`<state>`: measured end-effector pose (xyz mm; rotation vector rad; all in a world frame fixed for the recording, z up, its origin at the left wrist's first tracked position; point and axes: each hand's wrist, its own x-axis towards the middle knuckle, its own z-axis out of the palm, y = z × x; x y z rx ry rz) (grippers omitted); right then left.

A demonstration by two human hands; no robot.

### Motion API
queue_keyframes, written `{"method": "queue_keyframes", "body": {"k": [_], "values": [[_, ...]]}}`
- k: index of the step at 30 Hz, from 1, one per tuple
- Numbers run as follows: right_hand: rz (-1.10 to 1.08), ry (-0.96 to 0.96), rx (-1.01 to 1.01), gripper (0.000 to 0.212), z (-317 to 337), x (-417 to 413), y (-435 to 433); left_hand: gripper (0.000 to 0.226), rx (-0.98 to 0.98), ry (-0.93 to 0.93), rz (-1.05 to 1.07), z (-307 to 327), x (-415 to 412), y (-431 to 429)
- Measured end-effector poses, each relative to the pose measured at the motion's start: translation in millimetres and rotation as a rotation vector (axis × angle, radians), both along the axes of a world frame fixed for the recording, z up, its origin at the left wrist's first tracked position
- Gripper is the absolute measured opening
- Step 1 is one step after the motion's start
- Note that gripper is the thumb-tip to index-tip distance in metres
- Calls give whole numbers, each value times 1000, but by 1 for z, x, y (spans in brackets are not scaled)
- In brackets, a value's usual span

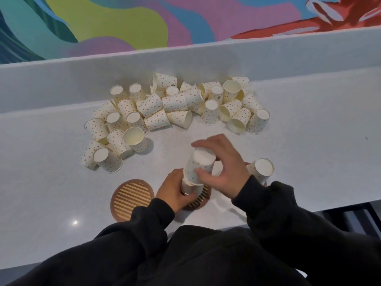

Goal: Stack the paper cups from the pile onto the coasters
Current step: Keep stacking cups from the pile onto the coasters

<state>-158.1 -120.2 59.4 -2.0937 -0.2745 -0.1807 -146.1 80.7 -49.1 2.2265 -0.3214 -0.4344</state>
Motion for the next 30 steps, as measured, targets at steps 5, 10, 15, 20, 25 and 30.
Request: {"method": "queue_keyframes", "body": {"k": [5,10,15,20,25,30], "values": [[95,85,-83,52,-36,-8,11,62,-27,19,49,-3,-3,1],[136,152,-162,51,-62,-4,15,66,-25,40,61,-3,-4,-1],[173,196,-213,50,-68,0,21,67,-1,43,50,-9,-3,1],[178,340,-251,52,-68,6,26,76,16,57,56,-13,-2,6],[192,451,-209,89,-55,8,23,84,50,11,23,-7,2,20],[184,343,-176,80,-3,25,27,69,45,-107,131,30,13,63]]}}
